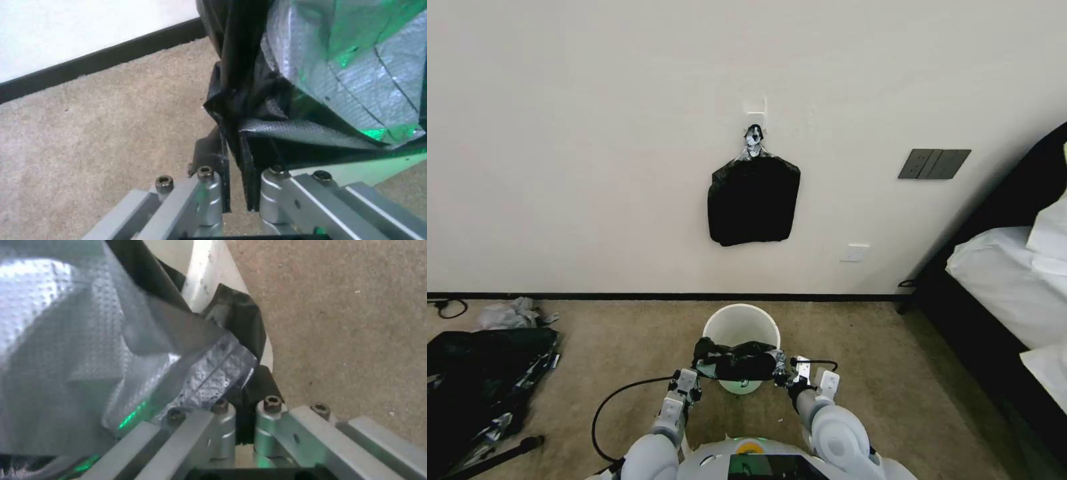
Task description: Place a trash bag onto the trash bin.
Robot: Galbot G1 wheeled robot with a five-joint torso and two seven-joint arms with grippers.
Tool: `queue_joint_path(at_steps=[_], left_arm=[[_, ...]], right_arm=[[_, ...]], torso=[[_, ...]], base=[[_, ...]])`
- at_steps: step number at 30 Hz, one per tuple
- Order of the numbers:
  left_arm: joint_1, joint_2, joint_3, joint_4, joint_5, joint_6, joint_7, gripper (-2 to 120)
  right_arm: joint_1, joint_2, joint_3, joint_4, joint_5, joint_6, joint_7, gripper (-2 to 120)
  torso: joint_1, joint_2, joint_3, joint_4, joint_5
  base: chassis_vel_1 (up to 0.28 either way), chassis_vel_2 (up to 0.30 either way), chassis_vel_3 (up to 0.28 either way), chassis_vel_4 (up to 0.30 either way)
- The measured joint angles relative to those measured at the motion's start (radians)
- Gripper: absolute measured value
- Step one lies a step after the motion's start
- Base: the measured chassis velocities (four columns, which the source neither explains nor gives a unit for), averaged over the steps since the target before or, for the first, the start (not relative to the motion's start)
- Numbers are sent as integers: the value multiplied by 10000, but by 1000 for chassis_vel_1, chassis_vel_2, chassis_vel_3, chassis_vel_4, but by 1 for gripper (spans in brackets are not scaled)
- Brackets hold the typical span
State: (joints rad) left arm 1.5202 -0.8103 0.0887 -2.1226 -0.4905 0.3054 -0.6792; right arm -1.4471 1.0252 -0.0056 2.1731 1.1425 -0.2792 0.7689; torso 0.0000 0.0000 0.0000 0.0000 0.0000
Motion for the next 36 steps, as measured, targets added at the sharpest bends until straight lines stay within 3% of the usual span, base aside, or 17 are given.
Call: queue_joint_path(at_steps=[4,6,8,16,22,25,29,34,36], left_arm=[[40,-7,31,-223,100,-1,71,11],[192,-17,25,-308,474,-83,7,23],[242,-18,19,-313,607,-157,-46,26],[1036,224,-386,-1164,1122,-336,-200,59],[1750,313,-778,-1725,1371,-395,-210,76],[2537,357,-1100,-2101,1788,-639,-308,93],[2929,331,-1221,-2205,2256,-819,-309,99],[3101,366,-1205,-2360,2718,-894,-155,100],[2958,447,-965,-2391,3096,-896,183,100]], right_arm=[[7,-95,-58,143,-221,-224,116,2],[-147,-208,-61,304,-485,-307,168,14],[-197,-235,-55,375,-515,-335,196,15],[-783,-475,71,1096,-942,-401,323,48],[-1211,-582,171,1539,-1214,-395,337,68],[-1445,-647,180,1949,-1516,-380,347,84],[-1514,-674,67,2180,-1739,-375,346,96],[-1630,-778,-69,2453,-2041,-441,321,100],[-1970,-951,-177,2763,-2928,-531,-26,100]], torso=[[0,0,0,0,0],[0,0,0,-1,1],[-1,0,0,-1,0],[0,0,0,0,1],[0,0,-1,0,0],[-1,1,-1,1,0],[0,0,-1,1,1],[-1,0,-1,1,2],[-1,1,-1,1,1]], base=[[0,0,0,0],[0,0,0,0],[0,0,0,0],[0,0,0,0],[0,0,0,0],[0,0,0,0],[0,0,0,0],[0,0,0,0],[0,0,0,0]])
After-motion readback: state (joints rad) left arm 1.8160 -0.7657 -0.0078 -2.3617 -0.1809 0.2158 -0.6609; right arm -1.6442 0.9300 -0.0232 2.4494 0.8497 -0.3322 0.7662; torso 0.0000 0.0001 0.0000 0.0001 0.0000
